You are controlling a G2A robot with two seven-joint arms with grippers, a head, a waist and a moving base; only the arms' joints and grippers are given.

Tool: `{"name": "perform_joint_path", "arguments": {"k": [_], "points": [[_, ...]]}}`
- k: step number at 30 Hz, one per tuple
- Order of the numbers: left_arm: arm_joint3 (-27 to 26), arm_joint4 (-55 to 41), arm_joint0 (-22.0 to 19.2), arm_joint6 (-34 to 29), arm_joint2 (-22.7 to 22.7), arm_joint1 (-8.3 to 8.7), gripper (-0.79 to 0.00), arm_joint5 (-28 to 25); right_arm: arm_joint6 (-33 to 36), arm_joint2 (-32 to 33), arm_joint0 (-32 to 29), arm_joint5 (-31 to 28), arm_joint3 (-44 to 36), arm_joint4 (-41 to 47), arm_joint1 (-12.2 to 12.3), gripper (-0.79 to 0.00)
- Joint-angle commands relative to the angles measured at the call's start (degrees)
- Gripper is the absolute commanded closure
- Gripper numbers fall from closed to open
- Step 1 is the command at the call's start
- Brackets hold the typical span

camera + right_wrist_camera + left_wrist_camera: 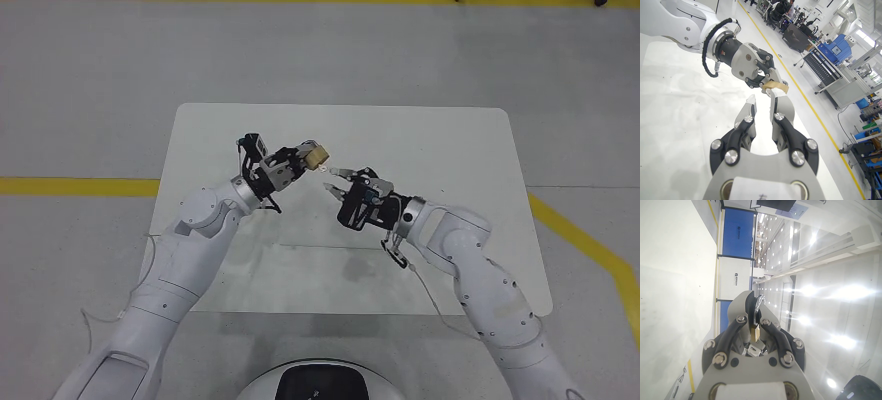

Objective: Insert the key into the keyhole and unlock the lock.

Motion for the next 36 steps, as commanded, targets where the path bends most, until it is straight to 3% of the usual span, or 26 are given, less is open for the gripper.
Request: {"name": "perform_joint_path", "arguments": {"k": [1, 4, 8, 16, 24, 25, 26, 36], "points": [[-0.15, 0.26, 0.11, -0.24, 0.14, -0.02, 0.000, 0.26, 0.02, -0.58, 0.62, 0.06, 0.53, 0.15, -0.13, -0.169], [-0.29, 0.36, 0.24, -0.26, 0.30, -0.09, 0.000, 0.54, 0.22, -1.37, 1.54, 0.39, 1.20, 0.28, -0.33, -0.237], [-0.17, 0.29, 0.14, -0.38, 0.15, -0.14, 0.000, 0.65, 1.18, -2.19, 2.48, 1.15, 1.54, -0.11, -0.55, -0.262], [0.27, -0.21, -0.28, -0.97, -0.69, -0.11, 0.000, 1.19, 2.42, -3.04, 3.95, 2.01, 2.82, 1.21, -0.95, -0.185], [1.11, -0.31, -0.79, -1.34, -0.80, -0.23, 0.000, 1.47, 4.32, -4.99, 5.76, 3.32, 3.30, 0.11, -1.49, -0.188], [1.25, -0.33, -0.86, -1.39, -0.83, -0.24, 0.000, 1.49, 4.43, -5.15, 5.94, 3.46, 3.42, 0.08, -1.55, -0.139], [1.35, -0.41, -0.92, -1.34, -0.88, -0.26, 0.000, 1.47, 4.57, -5.27, 6.10, 3.62, 3.58, 0.08, -1.61, 0.000], [1.86, -0.19, -1.36, -1.52, -0.65, -0.50, 0.000, 0.76, 5.15, -4.21, 6.05, 5.14, 4.81, 2.75, -1.86, 0.000]]}}
